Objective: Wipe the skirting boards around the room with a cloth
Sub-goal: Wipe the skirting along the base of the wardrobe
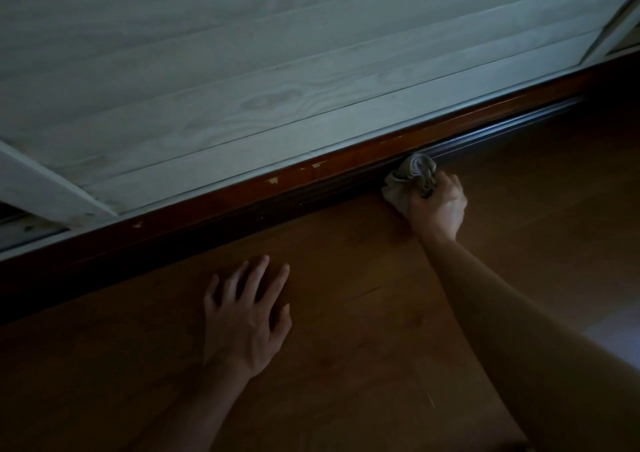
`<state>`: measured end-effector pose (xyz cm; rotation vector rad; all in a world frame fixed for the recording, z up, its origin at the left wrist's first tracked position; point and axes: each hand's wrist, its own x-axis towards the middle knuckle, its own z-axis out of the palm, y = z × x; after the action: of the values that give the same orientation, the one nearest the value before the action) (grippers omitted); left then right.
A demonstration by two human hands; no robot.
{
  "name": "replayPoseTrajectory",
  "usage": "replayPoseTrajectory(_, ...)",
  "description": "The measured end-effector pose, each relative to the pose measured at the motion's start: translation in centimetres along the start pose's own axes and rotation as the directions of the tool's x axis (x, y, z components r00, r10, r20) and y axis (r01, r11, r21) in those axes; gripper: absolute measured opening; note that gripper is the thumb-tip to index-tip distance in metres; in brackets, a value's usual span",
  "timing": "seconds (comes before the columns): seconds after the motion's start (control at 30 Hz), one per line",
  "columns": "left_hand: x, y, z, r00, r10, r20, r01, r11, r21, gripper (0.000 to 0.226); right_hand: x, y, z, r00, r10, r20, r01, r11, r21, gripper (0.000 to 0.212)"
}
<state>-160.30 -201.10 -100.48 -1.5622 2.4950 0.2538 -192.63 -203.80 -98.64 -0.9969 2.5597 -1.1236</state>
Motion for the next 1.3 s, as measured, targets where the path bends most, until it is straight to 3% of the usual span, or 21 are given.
replayPoseTrajectory(0.17, -0.1, 0.1, -0.2, 1.0, 0.007, -0.004, -0.007, 1.0, 0.015, 0.064, -0.2, 0.5, 0.5, 0.99, -0.14, 0.031, 0.14, 0.99, 0.008, 0.016)
replayPoseTrajectory(0.3, 0.0, 0.1, -0.2, 1.0, 0.007, 0.001, -0.007, 0.999, 0.032, 0.063, 0.4, 0.6, 0.4, 0.999, -0.032, -0.011, 0.032, 0.999, 0.02, 0.021)
replayPoseTrajectory(0.43, 0.0, 0.2, -0.2, 1.0, -0.003, -0.008, 0.004, 0.999, 0.046, 0.065, -0.1, 0.5, 0.9, 0.987, -0.156, 0.036, 0.157, 0.987, -0.022, 0.017)
replayPoseTrajectory(0.6, -0.1, 0.0, 0.0, 1.0, 0.005, -0.031, -0.004, 0.999, 0.049, 0.066, -2.1, -1.1, 1.4, 0.998, -0.059, 0.037, 0.06, 0.998, -0.021, 0.023)
replayPoseTrajectory(0.8, -0.4, -0.1, 0.5, 0.993, 0.024, -0.117, -0.02, 0.999, 0.032, 0.059, -9.5, -6.1, 5.0, 0.95, -0.251, 0.187, 0.234, 0.966, 0.113, 0.033)
replayPoseTrajectory(0.97, -0.7, -0.9, 0.8, 0.989, 0.051, -0.141, -0.052, 0.999, -0.007, 0.057, -11.3, -7.3, 6.0, 0.974, -0.211, 0.084, 0.202, 0.974, 0.104, 0.026)
replayPoseTrajectory(1.17, -1.4, -2.7, 0.8, 0.978, 0.131, -0.163, -0.145, 0.986, -0.078, 0.055, -13.7, -8.9, 7.6, 0.915, -0.356, 0.187, 0.336, 0.932, 0.134, 0.04)
replayPoseTrajectory(1.3, -1.1, -2.3, 0.5, 0.98, 0.114, -0.165, -0.132, 0.985, -0.107, 0.055, -12.7, -8.4, 7.2, 0.943, -0.312, 0.113, 0.3, 0.947, 0.115, 0.021)
